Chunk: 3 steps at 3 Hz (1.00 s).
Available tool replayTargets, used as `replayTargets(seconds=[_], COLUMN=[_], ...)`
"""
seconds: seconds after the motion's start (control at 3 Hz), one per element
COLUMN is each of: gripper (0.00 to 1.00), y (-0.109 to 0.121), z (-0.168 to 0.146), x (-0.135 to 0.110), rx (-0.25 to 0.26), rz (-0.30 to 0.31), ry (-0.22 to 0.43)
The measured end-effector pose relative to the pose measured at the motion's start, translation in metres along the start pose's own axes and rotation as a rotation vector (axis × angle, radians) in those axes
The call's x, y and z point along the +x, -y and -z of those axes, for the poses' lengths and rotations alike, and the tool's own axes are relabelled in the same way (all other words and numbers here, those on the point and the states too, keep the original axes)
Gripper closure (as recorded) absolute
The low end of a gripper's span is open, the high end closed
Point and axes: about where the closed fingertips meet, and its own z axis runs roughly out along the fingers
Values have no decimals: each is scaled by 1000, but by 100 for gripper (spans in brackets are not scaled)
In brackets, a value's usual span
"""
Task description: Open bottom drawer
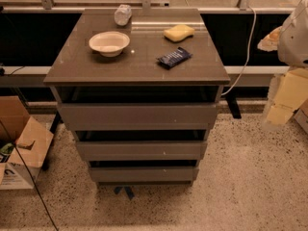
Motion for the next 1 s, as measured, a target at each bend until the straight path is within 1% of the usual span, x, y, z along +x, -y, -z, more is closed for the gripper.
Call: replayTargets(seconds=[0.33, 0.67, 1.0], gripper=[0, 0, 0], y=[0, 0, 1], z=[1, -10, -21], x=[-1, 0, 0], rx=[7, 31, 42], rz=[0, -10, -22], ry=[6, 42, 81])
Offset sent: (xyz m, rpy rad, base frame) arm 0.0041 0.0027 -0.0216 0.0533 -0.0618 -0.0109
